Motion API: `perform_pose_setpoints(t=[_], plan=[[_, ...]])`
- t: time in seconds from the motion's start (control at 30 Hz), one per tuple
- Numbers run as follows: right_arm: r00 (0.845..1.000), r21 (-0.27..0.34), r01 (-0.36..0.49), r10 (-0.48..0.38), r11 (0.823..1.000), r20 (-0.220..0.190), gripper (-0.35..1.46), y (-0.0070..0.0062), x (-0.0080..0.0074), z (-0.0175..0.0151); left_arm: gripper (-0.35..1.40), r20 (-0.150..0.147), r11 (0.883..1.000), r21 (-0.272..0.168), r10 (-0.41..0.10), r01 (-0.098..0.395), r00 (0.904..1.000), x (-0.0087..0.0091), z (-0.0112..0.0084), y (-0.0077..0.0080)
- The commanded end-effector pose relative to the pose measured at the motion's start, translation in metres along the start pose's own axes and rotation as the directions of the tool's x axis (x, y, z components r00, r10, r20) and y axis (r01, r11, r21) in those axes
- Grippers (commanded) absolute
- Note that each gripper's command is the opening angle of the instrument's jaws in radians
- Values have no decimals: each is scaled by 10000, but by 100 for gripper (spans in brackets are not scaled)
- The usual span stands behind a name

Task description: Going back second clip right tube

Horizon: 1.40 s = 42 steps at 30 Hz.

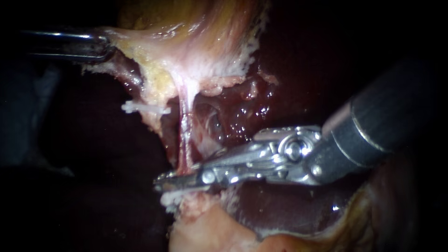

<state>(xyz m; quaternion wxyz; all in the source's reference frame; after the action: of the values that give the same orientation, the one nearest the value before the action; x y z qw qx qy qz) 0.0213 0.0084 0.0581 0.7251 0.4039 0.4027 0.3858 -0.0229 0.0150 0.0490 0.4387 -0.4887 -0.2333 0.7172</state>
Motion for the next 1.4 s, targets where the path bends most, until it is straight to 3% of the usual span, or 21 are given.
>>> perform_pose_setpoints(t=[0.03, 0.17, 0.2, 0.23, 0.3, 0.37, 0.47, 0.57, 0.63, 0.73, 0.93, 1.23, 1.4], plan=[[10000, 7, -3, 3, 10000, 2, -35, 0, 0, 0, -35, -2, 10000, 5, 2, -2, 10000, 0, 0, 0], [10000, 97, -1, 1, 10000, 74, -35, 3, -1, 0, -35, -2, 10000, 4, 2, -2, 10000, 0, 0, 0], [9998, 217, 2, -6, 9998, 206, -31, 4, -1, 1, -35, -2, 10000, 4, 2, -2, 10000, 0, 0, 0], [9997, 369, 7, -17, 9993, 252, -15, 6, -2, 2, -35, -2, 10000, 4, 2, -2, 10000, 0, 0, 0], [9998, 696, 173, -167, 9974, -87, 19, 9, -6, 4, -35, -2, 10000, 4, 2, -2, 10000, 0, 0, 0], [9985, 1042, 247, -194, 9943, -515, 34, 14, -12, 9, -35, -2, 10000, 4, 2, -2, 10000, 0, 0, 0], [9968, 1165, 380, -295, 9925, -739, 44, 21, -17, 16, -35, -2, 10000, 4, 2, -2, 10000, 0, 0, 0], [9892, 1028, 1323, -1247, 9859, -770, 45, 32, -25, 21, -35, -1, 10000, 3, 2, -2, 10000, 0, -1, 0], [9765, 688, 2096, -2051, 9754, -662, 47, 40, -29, 24, -35, -1, 10000, 2, 3, -3, 10000, 0, -1, 0], [9398, -149, 3390, -3394, 9407, -407, 49, 51, -31, 24, -35, -1, 10000, 2, 3, -3, 10000, 0, -1, 0], [8750, -531, 4822, -4837, 8744, -193, 49, 61, -35, -4, -35, 2, 10000, -3, 5, -5, 10000, 0, -2, 0], [8108, -624, 5835, -5852, 8097, -118, 50, 60, -38, -82, -35, 4, 10000, -9, 7, -7, 10000, 0, -3, 0], [7919, -732, 6085, -6106, 7902, -80, 50, 58, -34, -122, -35, 5, 10000, -9, 7, -7, 10000, 0, -3, 0]])
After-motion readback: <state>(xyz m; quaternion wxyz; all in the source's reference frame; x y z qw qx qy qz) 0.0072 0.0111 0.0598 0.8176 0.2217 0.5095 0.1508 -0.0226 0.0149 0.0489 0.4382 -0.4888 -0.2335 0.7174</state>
